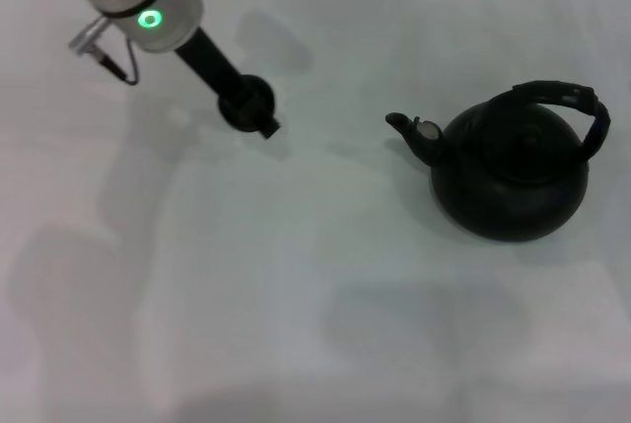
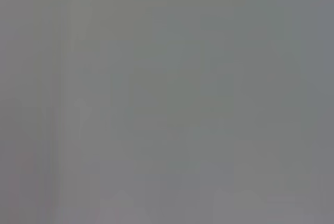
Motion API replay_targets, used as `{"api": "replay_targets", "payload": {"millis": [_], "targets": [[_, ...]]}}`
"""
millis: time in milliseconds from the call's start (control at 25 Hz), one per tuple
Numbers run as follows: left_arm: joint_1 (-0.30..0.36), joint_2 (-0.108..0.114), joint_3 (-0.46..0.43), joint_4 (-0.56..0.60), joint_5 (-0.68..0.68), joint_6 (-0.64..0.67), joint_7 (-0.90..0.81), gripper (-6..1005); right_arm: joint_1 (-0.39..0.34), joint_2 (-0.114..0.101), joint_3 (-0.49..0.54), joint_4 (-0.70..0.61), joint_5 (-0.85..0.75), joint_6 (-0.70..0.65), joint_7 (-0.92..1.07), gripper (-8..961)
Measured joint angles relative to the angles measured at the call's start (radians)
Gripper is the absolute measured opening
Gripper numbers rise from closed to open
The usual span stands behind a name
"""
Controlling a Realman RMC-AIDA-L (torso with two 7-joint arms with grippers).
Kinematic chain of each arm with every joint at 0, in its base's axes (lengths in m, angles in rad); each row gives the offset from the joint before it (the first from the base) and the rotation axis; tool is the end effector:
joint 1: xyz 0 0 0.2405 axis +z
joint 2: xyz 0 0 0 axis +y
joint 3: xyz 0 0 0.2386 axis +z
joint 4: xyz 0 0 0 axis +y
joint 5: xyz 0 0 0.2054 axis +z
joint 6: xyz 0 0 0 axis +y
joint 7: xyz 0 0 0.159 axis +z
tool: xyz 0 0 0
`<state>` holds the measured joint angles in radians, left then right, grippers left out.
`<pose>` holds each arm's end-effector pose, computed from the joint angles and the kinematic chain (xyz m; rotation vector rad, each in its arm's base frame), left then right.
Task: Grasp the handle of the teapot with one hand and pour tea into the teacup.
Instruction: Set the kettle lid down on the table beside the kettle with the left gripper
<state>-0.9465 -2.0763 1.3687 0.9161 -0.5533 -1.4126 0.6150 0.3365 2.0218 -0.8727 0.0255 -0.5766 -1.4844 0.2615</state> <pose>-0.1368 0.3882 -0.0472 -2.6767 -0.8211 0.5699 0.3476 0.2836 0.0536 -1.4975 0.4230 0.7371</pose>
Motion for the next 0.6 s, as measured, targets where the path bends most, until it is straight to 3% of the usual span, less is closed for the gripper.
{"api": "replay_targets", "payload": {"millis": [320, 600], "targets": [[-0.075, -0.006, 0.114, -0.119, -0.094, 0.047, -0.02, 705, 0.003, 0.0, 0.0, 0.001, -0.015, -0.013, 0.002, 884], [-0.085, -0.009, 0.266, -0.146, -0.16, 0.114, -0.087, 705, 0.002, 0.0, 0.0, 0.005, -0.016, -0.017, 0.002, 885]]}}
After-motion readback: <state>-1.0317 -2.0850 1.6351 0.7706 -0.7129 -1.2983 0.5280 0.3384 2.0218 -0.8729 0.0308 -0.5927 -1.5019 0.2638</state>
